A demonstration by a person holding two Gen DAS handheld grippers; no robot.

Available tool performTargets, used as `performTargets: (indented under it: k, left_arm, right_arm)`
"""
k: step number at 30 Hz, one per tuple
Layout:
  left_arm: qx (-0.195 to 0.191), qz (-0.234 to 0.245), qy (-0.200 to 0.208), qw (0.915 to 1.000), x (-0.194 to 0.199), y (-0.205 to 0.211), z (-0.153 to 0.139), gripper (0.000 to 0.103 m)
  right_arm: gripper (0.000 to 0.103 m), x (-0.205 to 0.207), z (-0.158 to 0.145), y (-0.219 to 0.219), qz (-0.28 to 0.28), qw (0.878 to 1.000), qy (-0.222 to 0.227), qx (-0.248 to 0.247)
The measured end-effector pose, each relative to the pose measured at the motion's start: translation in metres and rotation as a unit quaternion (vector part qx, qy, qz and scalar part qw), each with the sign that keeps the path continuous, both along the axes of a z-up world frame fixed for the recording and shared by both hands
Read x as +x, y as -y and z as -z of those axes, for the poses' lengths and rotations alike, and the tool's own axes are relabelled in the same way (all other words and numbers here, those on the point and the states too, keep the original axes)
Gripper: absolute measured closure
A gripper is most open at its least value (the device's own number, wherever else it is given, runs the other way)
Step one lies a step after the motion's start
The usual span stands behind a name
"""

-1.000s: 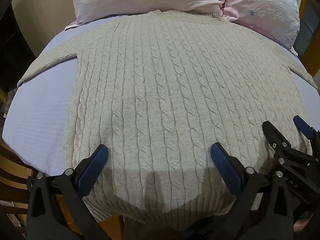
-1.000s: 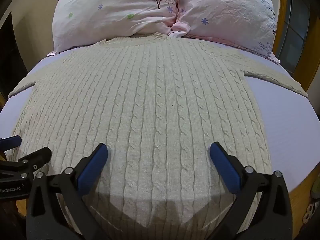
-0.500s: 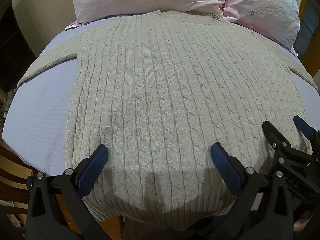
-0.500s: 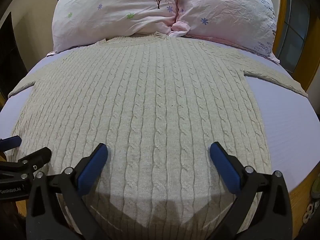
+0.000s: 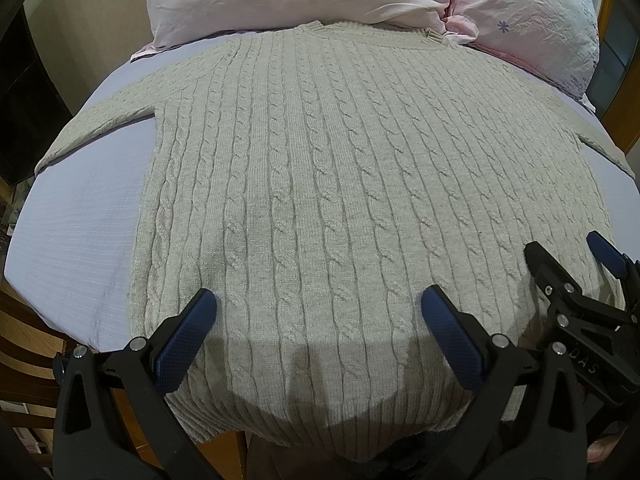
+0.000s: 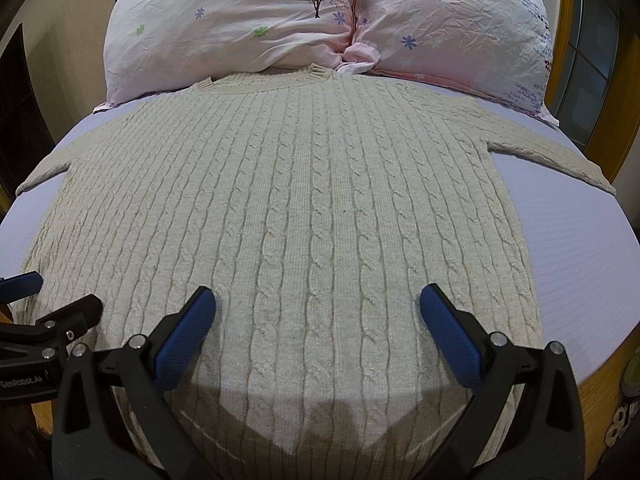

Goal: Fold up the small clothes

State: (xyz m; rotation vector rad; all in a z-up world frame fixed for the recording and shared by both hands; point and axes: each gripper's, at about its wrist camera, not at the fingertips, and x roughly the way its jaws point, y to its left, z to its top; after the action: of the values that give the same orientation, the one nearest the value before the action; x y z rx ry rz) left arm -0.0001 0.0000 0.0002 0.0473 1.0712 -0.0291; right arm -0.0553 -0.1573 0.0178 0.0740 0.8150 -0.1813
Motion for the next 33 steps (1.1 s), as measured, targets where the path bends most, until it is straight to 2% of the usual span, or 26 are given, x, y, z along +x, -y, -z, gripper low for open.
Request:
performTargets:
  k: [33]
  left_arm:
    - [0.000, 0.000, 0.007, 1.0000, -0.0001, 0.0004, -0.0007, 0.001]
  right_arm:
    - [0.002, 0.0025, 0.0030, -0.0007, 0.000, 1.000, -0.004, 0.002]
